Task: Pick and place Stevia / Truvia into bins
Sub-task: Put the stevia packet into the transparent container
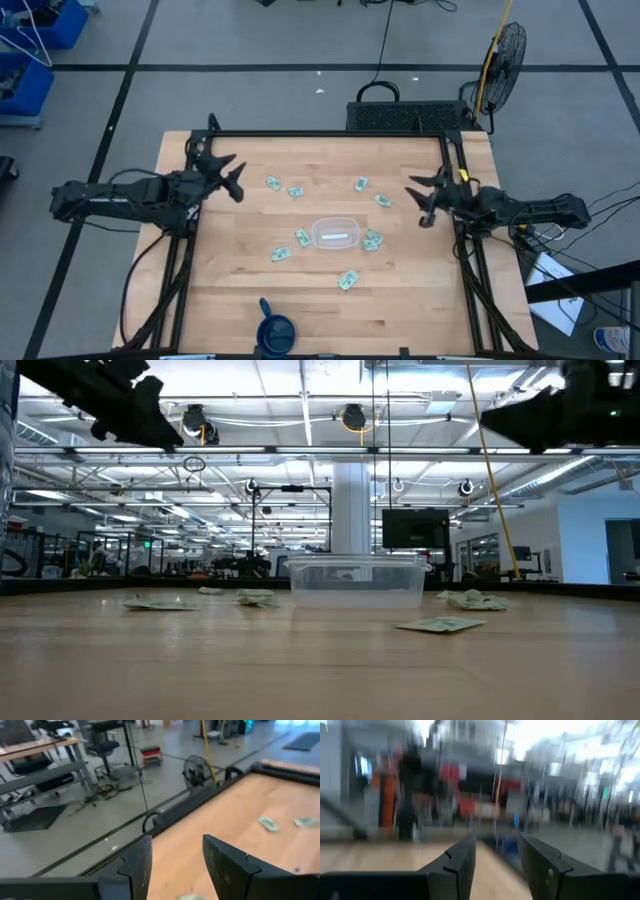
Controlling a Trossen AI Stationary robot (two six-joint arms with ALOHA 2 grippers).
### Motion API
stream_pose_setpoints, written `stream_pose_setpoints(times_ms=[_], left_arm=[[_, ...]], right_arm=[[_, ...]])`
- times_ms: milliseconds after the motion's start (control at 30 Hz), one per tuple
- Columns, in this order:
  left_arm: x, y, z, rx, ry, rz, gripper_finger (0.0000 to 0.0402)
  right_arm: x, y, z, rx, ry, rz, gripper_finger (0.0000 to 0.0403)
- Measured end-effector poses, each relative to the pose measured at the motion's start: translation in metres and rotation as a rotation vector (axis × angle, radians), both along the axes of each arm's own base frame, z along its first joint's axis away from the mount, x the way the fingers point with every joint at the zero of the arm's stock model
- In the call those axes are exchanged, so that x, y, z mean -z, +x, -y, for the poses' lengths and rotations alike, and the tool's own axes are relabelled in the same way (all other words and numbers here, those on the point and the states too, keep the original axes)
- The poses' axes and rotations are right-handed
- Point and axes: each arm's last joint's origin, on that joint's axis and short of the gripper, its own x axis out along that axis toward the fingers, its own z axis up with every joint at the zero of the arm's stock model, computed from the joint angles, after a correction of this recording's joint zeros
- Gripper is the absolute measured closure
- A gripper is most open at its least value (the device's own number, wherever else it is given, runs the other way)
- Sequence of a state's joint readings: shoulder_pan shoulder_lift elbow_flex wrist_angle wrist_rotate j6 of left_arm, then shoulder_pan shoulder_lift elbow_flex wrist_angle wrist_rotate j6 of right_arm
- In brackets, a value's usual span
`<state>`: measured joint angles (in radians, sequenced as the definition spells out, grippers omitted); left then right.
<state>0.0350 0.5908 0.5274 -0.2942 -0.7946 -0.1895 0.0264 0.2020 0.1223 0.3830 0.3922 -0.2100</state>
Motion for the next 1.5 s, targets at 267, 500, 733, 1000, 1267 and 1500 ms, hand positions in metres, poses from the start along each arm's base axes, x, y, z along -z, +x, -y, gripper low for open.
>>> stream_pose_setpoints(times_ms=[267, 500, 733, 1000, 1267, 1500], left_arm=[[-0.024, 0.009, -0.008, 0.07, 0.107, 0.168, 0.022], [-0.023, 0.011, -0.011, 0.127, 0.08, 0.17, 0.022], [-0.017, 0.01, -0.011, 0.125, 0.055, 0.128, 0.022], [-0.014, 0.01, -0.011, 0.126, 0.05, 0.088, 0.022], [-0.01, 0.009, -0.011, 0.131, 0.04, 0.039, 0.022], [-0.009, 0.009, -0.011, 0.13, 0.036, 0.039, 0.022]], right_arm=[[-0.026, 0.054, 0.021, 0.155, 0.209, -0.582, 0.0261], [0.023, 0.102, 0.052, 0.247, 0.395, -1.024, 0.0261], [0.06, 0.117, 0.07, 0.195, 0.495, -1.126, 0.0261], [0.066, 0.115, 0.081, 0.204, 0.576, -1.121, 0.0268], [0.079, 0.119, 0.082, 0.162, 0.61, -1.165, 0.0321], [0.075, 0.12, 0.085, 0.222, 0.654, -1.078, 0.0394]])
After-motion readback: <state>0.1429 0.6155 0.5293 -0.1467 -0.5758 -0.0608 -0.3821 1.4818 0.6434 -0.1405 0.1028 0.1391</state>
